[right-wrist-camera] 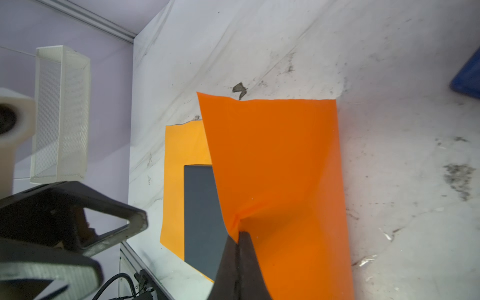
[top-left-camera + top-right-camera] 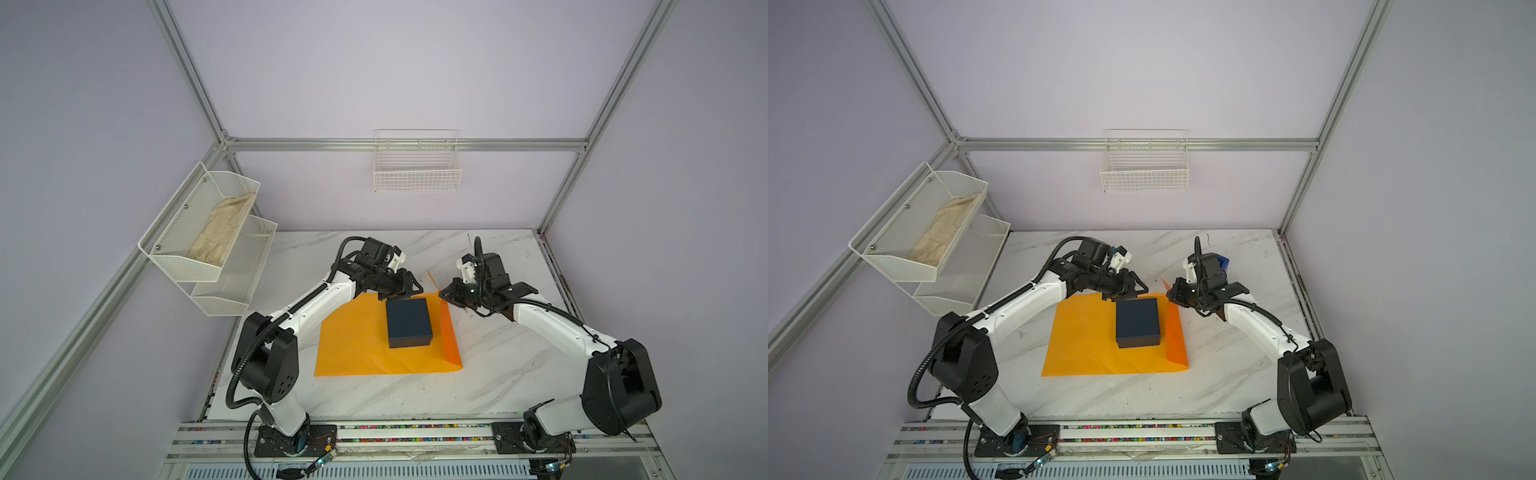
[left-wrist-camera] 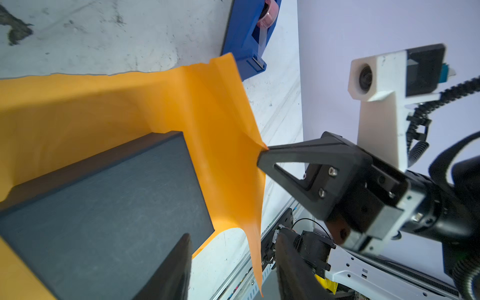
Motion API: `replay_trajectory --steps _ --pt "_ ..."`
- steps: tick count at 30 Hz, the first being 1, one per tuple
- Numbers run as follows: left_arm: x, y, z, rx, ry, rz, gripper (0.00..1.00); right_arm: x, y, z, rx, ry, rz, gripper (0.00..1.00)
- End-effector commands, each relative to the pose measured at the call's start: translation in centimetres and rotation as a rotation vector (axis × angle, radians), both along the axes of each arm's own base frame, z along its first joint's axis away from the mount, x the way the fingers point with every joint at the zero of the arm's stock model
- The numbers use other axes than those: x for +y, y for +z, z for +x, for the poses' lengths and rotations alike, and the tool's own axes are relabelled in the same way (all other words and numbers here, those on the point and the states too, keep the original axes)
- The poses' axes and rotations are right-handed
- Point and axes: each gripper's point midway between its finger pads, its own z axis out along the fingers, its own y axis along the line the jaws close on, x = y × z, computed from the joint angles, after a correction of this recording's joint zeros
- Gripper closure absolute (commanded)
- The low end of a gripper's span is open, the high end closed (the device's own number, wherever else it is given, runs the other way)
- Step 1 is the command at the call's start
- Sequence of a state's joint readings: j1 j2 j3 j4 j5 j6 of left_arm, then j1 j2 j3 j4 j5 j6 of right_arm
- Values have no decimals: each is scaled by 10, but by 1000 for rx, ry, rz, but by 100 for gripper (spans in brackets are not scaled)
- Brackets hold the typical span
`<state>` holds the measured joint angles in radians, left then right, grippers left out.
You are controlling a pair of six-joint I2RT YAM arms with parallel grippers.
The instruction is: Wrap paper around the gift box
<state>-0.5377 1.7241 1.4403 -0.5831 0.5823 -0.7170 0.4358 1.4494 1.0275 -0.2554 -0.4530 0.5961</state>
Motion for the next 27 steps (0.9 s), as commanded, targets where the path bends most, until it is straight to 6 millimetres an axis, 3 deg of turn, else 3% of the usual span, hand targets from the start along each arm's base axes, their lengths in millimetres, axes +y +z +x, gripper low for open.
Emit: replay_trajectory --steps 1,7,11,15,19,27 --pt "-13 29 18 -48 27 -45 48 19 13 1 -6 -5 48 100" --pt "-19 19 27 -31 52 -50 47 45 12 -7 -2 40 53 100" --pt "-24 21 34 -40 64 -70 47 55 8 -13 4 61 49 100" --pt "-23 10 40 -29 87 -38 49 61 7 -16 5 69 49 100" --pt "-22 -2 42 -4 96 -14 63 66 9 -18 2 80 51 100" --pt "-17 -3 44 -24 107 10 91 70 13 -20 -3 84 49 100"
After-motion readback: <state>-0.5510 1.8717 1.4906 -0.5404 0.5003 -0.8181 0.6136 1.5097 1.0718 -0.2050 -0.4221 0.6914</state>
